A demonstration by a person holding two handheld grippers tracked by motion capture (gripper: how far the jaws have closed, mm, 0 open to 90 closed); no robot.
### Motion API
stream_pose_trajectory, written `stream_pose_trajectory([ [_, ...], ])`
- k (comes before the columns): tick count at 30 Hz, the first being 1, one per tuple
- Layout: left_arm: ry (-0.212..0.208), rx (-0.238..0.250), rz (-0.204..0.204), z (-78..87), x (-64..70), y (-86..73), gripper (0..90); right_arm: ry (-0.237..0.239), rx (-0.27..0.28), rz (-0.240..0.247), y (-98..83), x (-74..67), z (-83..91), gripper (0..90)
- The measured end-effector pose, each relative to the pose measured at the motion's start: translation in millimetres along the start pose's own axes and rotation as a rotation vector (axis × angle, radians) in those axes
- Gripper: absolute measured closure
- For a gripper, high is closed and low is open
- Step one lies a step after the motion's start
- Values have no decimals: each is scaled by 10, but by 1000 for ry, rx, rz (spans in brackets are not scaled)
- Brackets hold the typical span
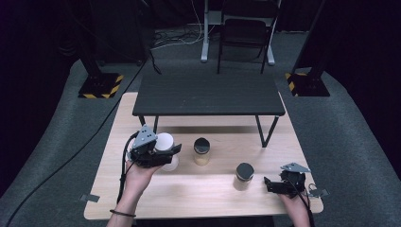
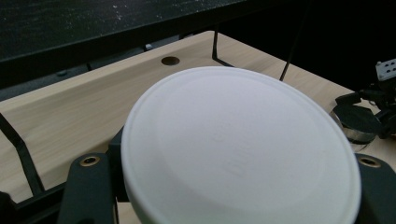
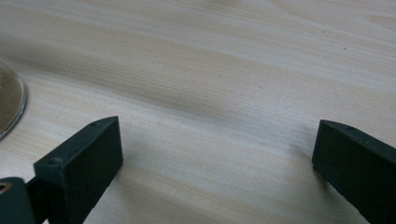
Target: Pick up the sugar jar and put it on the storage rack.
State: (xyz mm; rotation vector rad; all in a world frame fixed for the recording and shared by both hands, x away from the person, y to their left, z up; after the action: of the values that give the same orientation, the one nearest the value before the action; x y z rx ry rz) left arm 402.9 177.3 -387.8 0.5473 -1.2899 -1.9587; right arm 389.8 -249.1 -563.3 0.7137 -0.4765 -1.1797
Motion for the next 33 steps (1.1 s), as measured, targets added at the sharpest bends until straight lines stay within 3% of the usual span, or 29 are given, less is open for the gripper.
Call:
stream_pose_trajectory([
  [12,-10,7,-7,36,-47,251,333,0,-1,1,0,0,-1,8],
  [22,-15,13,-47,24,-11,528,333,5,-2,6,0,-3,-1,6],
  [33,-12,16,-46,5,-25,769,333,9,-2,10,0,-6,-2,6],
])
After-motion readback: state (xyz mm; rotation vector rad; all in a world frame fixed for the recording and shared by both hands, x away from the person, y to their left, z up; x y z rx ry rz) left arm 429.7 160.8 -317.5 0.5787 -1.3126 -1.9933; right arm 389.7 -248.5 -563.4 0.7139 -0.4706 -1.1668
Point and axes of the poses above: each handheld gripper's, and its own axes: z roughly backward along the jaws, y roughly out of its top, x roughly to its right, the point moved 5 cm from there along -z, roughly forward along the jaws, and after that the axes turned 2 degrees about y, right-handed, at the moved point
